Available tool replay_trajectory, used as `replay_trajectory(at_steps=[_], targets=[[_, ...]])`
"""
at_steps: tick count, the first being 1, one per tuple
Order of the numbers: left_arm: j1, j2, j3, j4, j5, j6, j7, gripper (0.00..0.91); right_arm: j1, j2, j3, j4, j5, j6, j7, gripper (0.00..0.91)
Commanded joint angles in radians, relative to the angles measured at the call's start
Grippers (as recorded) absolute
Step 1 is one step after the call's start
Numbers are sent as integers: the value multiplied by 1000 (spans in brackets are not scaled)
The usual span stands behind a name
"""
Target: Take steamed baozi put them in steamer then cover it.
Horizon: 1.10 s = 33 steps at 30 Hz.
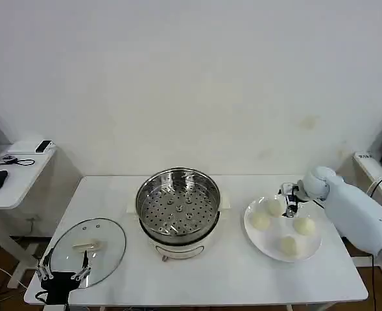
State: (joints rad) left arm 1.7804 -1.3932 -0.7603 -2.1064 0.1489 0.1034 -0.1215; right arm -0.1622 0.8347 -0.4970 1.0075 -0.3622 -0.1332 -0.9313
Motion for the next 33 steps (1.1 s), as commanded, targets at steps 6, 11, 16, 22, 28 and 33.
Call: replay_trajectory(at_steps=[6, 11, 16, 22, 28, 33], targets=[[5, -3, 0, 1, 1, -3, -4, 907, 15, 83, -18, -111, -42, -1, 32, 887], [8, -3, 0, 4, 2, -8, -6, 907, 15, 81, -23, -102, -38, -10, 28, 776], [4, -4, 0, 9, 2, -9, -9, 907, 15, 81, -26, -105, -35, -12, 27, 645], [8, -4, 3, 6, 2, -11, -12, 907, 11, 69, -27, -80, -20, -14, 16, 595], [11, -3, 5, -1, 3, -10, -11, 907, 38, 13, -48, 13, 28, -20, -5, 595], [12, -1, 9, -7, 2, -9, -10, 907, 99, -70, -100, 148, 98, -30, -18, 605]])
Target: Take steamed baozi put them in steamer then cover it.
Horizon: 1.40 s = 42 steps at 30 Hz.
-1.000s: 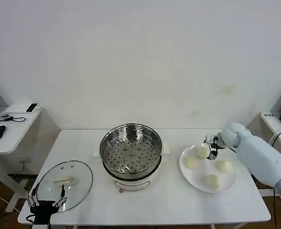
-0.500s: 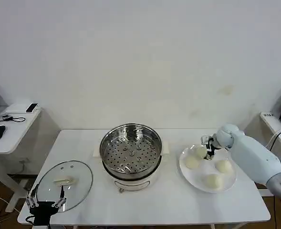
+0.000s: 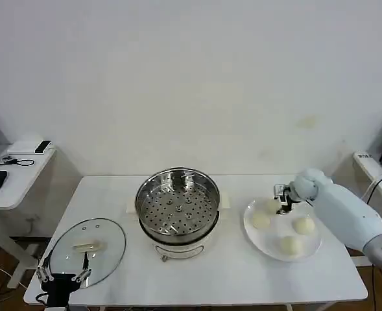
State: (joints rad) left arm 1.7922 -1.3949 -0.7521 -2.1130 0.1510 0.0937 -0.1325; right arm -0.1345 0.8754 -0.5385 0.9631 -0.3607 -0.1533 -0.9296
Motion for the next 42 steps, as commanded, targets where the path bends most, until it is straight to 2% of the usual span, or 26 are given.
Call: replay_trajectory(at_steps=[1, 4, 9, 14, 18, 22, 24, 26, 30, 33, 36, 42], targets=[[0, 1, 1, -1, 0, 1, 2, 907, 103, -141, -88, 228, 119, -10, -22, 605], [-2, 3, 3, -2, -1, 1, 2, 907, 205, -188, -148, 278, 179, -4, -25, 605], [0, 8, 5, -8, -3, 1, 2, 907, 383, -187, -241, 312, 286, -1, -20, 605], [9, 10, 3, -27, -8, 3, 3, 907, 527, -133, -327, 356, 392, -9, -11, 605], [18, 14, 1, -46, -9, 3, 4, 907, 613, -74, -415, 404, 505, -10, 33, 605], [20, 15, 0, -54, -14, 4, 4, 907, 666, -3, -501, 436, 561, 6, 58, 605], [18, 15, 2, -56, -14, 5, 5, 907, 686, 40, -539, 427, 578, 42, 65, 605], [16, 16, 6, -57, -13, 7, 6, 907, 702, 107, -575, 400, 573, 99, 69, 605], [11, 8, 3, -60, -10, 9, 6, 907, 703, 214, -611, 348, 553, 162, 71, 605], [17, 1, -3, -64, -11, 9, 6, 907, 691, 293, -631, 305, 507, 221, 64, 605], [23, -2, -13, -66, -11, 7, 6, 907, 681, 350, -663, 269, 445, 309, 63, 605], [24, -4, -28, -66, -14, 7, 5, 907, 661, 392, -720, 227, 333, 400, 62, 615]])
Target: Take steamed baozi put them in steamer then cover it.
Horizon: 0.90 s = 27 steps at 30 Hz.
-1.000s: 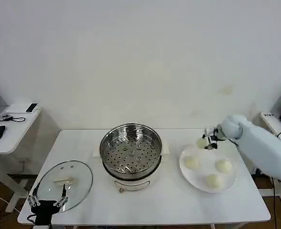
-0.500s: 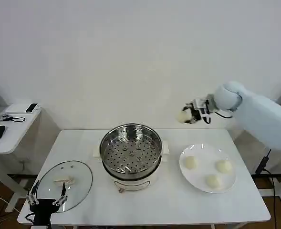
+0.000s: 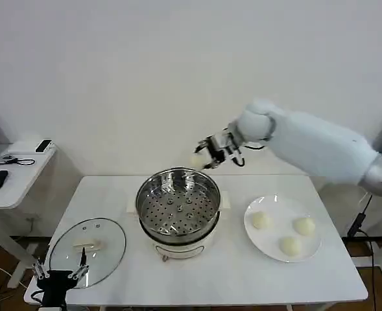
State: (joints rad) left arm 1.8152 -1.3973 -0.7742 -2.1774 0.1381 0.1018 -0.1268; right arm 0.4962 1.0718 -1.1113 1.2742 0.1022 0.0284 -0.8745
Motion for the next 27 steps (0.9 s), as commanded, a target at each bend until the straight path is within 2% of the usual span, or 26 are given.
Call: replay_trajectory(at_steps=[1, 6, 13, 21, 27], targets=[[1, -2, -7, 0, -1, 0, -1, 907, 14, 203, -153, -99, -162, 243, 8, 615], [-3, 0, -6, 11, -3, -2, 0, 907, -29, 217, -151, -160, -274, 320, 30, 615], [-17, 4, -2, 24, -4, 1, 1, 907, -75, 228, -133, -227, -418, 392, 88, 605], [-21, 8, 1, 28, -6, 0, 1, 907, -98, 243, -129, -244, -454, 409, 105, 615], [-23, 4, 1, 29, -6, 0, 0, 907, -107, 271, -113, -280, -498, 428, 136, 615]])
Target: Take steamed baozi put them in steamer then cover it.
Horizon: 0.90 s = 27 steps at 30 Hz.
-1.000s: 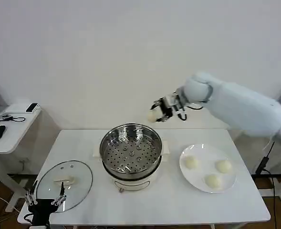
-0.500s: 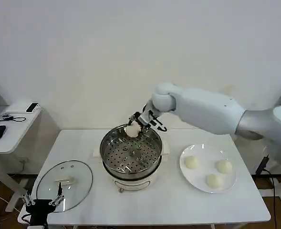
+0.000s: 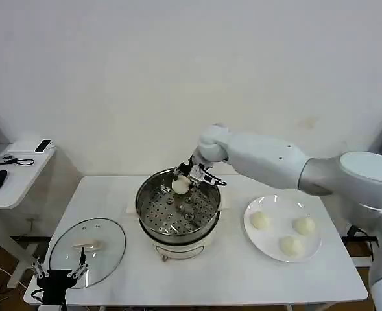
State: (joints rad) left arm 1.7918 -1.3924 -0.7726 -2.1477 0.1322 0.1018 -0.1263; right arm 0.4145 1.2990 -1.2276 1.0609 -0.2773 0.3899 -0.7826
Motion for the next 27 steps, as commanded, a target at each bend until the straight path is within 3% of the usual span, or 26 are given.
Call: replay_trajectory(at_steps=[1, 3, 6, 7, 8, 15, 20, 22, 27], targets=[[1, -1, -1, -1, 0, -1, 0, 907, -25, 48, 6, -71, -126, 69, 49, 615], [2, -2, -2, 0, 0, -1, -1, 907, -25, 53, 6, -76, -125, 74, 54, 615], [3, -2, -2, -2, 0, -2, -1, 907, -25, 54, 5, -72, -110, 77, 57, 705], [3, -3, -3, -3, 0, -2, -1, 907, -24, 51, 5, -66, -102, 76, 59, 826], [4, -3, -4, -4, 0, -2, -1, 907, -21, 48, 2, -60, -93, 73, 61, 887], [13, -2, -4, -14, 4, -2, 0, 907, 68, -29, -4, 95, 50, 20, 31, 907], [15, 8, -3, -10, 3, -3, 2, 907, 165, -128, -26, 213, 192, -91, -4, 907], [18, 15, -3, -13, -1, -2, 2, 907, 214, -210, -40, 295, 268, -190, -18, 907], [9, 30, 0, -34, -31, 11, 5, 907, 273, -391, -62, 428, 315, -392, -20, 907]])
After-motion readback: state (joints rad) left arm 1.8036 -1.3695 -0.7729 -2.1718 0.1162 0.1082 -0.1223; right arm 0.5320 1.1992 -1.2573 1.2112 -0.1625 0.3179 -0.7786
